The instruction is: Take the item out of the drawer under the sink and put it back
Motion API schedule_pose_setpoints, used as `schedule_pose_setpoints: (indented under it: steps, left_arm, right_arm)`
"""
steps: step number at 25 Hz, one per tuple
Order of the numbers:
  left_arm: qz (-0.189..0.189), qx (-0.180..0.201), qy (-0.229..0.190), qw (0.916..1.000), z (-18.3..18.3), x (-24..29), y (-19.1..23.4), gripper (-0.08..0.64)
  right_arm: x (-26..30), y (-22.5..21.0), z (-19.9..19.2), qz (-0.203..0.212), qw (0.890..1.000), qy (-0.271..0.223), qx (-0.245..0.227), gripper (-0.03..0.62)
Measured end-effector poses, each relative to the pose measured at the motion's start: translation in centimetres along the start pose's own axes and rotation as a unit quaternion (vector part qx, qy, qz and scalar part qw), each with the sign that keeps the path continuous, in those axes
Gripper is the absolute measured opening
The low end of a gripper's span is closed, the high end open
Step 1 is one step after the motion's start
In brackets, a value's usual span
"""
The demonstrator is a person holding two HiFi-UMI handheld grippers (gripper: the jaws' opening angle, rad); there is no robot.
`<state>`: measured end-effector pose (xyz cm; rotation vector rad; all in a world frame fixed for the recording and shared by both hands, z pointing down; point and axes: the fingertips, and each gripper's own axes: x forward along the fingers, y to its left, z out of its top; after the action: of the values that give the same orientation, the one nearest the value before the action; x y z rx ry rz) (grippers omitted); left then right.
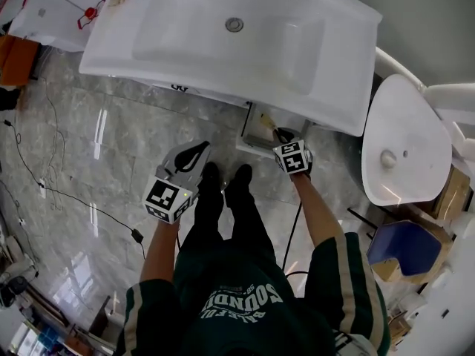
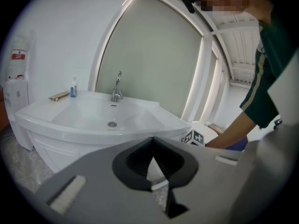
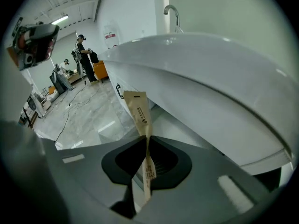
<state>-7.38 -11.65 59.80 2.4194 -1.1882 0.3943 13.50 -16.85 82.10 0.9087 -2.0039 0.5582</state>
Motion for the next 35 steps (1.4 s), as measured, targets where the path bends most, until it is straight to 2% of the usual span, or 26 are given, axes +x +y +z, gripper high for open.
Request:
schedule_pose_setpoints:
  steps: [9, 21, 28, 32, 35]
  left_arm:
    - [0.014, -0.025, 0.033, 0.999, -4.1, 0.6, 1.5, 0.049]
    - [0.042, -0.048, 0.066, 0.9958, -8.0, -0.6, 4.0, 0.049]
    - [0.048, -0.058, 0.068, 0.9949, -8.3, -1.0, 4.6, 0.049]
    - [0.042, -0.056, 0.061, 0.9957, -7.4, -1.0, 4.6, 0.049]
    - [0.035, -0.051, 0.053, 0.9967, -6.3, -0.8, 4.4, 0.049]
  right_arm:
    - [6.5, -1.7, -3.7, -0.008, 0.997, 0.061, 0.037, 0.031]
    - [11.4, -3.4, -7.0, -0.028, 0.99, 0.119, 0.073, 0.031]
    - [12.5, -3.8, -8.1, -0.023, 0.988, 0.135, 0.068, 0.034]
    - [11.3, -3.4, -6.8, -0.028, 0.99, 0.125, 0.058, 0.077]
    - [9.8, -3.2, -5.9, -0.026, 0.992, 0.116, 0.053, 0.081]
